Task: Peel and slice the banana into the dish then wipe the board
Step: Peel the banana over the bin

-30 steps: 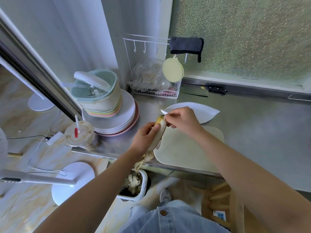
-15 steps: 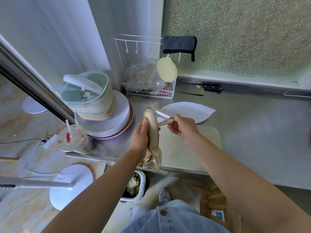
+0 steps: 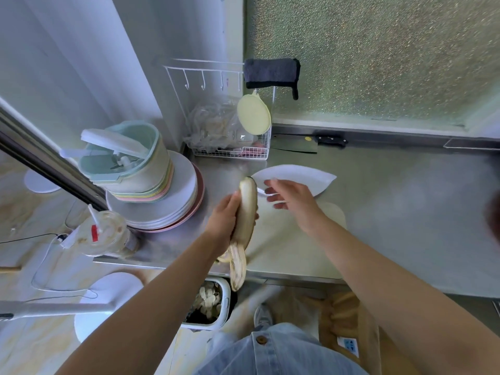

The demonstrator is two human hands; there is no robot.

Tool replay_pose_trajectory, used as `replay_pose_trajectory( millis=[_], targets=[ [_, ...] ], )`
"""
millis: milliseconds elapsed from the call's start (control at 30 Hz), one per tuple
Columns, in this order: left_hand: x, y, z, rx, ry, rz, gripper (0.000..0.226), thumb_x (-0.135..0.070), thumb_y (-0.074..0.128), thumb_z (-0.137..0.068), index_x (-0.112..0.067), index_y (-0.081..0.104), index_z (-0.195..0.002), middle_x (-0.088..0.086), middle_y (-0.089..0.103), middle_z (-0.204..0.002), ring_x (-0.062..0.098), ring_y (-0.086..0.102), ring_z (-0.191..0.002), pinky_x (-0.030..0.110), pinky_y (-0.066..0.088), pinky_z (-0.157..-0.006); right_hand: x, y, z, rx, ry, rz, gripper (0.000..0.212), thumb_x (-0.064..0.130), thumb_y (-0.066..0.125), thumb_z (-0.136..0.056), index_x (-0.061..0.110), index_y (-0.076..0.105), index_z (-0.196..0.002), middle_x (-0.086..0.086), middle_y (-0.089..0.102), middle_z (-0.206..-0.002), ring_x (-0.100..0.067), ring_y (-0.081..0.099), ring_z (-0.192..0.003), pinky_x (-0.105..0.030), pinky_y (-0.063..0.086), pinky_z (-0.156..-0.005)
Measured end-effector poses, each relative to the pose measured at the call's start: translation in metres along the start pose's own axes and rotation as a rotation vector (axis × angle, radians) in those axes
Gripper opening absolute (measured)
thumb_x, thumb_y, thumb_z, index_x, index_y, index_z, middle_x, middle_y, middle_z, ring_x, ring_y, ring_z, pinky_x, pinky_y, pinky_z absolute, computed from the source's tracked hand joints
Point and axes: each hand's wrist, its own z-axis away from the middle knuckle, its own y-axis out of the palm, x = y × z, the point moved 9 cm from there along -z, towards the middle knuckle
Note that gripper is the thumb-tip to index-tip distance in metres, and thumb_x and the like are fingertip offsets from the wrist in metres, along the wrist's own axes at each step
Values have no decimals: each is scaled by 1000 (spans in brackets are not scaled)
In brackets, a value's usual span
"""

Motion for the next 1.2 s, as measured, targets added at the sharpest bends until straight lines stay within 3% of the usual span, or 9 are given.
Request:
replay_pose_trajectory(
  millis=[133, 267, 500, 667, 733, 833, 900, 1033, 1200],
  targets=[
    [1, 19, 5, 109, 33, -53, 40, -32, 38, -103, 4, 49, -116, 14, 67, -85, 25, 66, -68, 36, 53, -65, 16, 11, 0, 84, -44, 36, 22, 24, 63, -90, 2, 66, -87, -8, 66, -76, -15, 62, -62, -25, 52, -60],
    [3, 20, 4, 128, 25, -153, 23, -31, 42, -102, -10, 51, -99, 18, 66, -88, 28, 66, -69, 37, 51, -65, 13, -1, -3, 106, 12, 108, 22, 16, 64, -88, -5, 67, -85, -19, 70, -78, -22, 67, -67, -26, 56, -63],
    [5, 35, -2, 111, 44, -251, 21, -31, 47, -100, -13, 52, -91, 19, 66, -89, 30, 68, -70, 37, 52, -66, 26, -22, -7, -13, -152, 421, 12, 9, 65, -76, 1, 68, -69, -12, 70, -62, -22, 67, -56, -28, 58, -60],
    [4, 53, 2, 158, 26, -150, 34, -36, 46, -100, -5, 54, -112, 17, 67, -92, 28, 67, -74, 39, 53, -71, 9, -37, -8, -66, 38, 135, 17, 7, 58, -83, -4, 67, -74, -11, 65, -64, -20, 64, -58, -24, 56, -58],
    [2, 60, 4, 196, 30, -111, 39, -39, 59, -91, -8, 53, -114, 13, 67, -90, 25, 66, -75, 39, 54, -71, -3, -37, -6, -83, 168, -49, 19, 8, 54, -85, 3, 66, -72, -7, 64, -64, -16, 63, -57, -21, 54, -56],
    [-1, 63, 2, 163, 75, -177, 40, -20, 75, -82, -7, 53, -112, 13, 64, -92, 22, 67, -72, 36, 56, -68, -17, -34, -2, -100, 325, -295, 15, 8, 50, -86, 4, 63, -78, -6, 63, -68, -15, 61, -61, -21, 52, -54],
    [-3, 60, -1, 124, 103, -178, 35, -17, 72, -84, -6, 55, -113, 14, 65, -93, 23, 68, -74, 36, 57, -70, -23, -36, 1, -120, 360, -340, 15, 7, 49, -86, 3, 62, -81, -7, 63, -70, -14, 60, -60, -20, 52, -52],
    [-10, 39, -6, -10, 151, -94, 29, -37, 72, -82, -14, 62, -97, 8, 66, -79, 25, 65, -74, 39, 53, -70, -35, -46, 11, -218, 382, -392, 16, 6, 48, -86, 1, 61, -78, -8, 61, -65, -14, 58, -54, -19, 53, -50],
    [-23, 9, -9, -175, 127, 283, 24, -32, 59, -94, -9, 62, -91, 13, 64, -82, 25, 62, -77, 42, 54, -77, -70, -78, 31, -371, 462, -343, 15, 13, 55, -85, 6, 56, -71, -6, 59, -54, -15, 52, -49, -24, 42, -50]
  ],
)
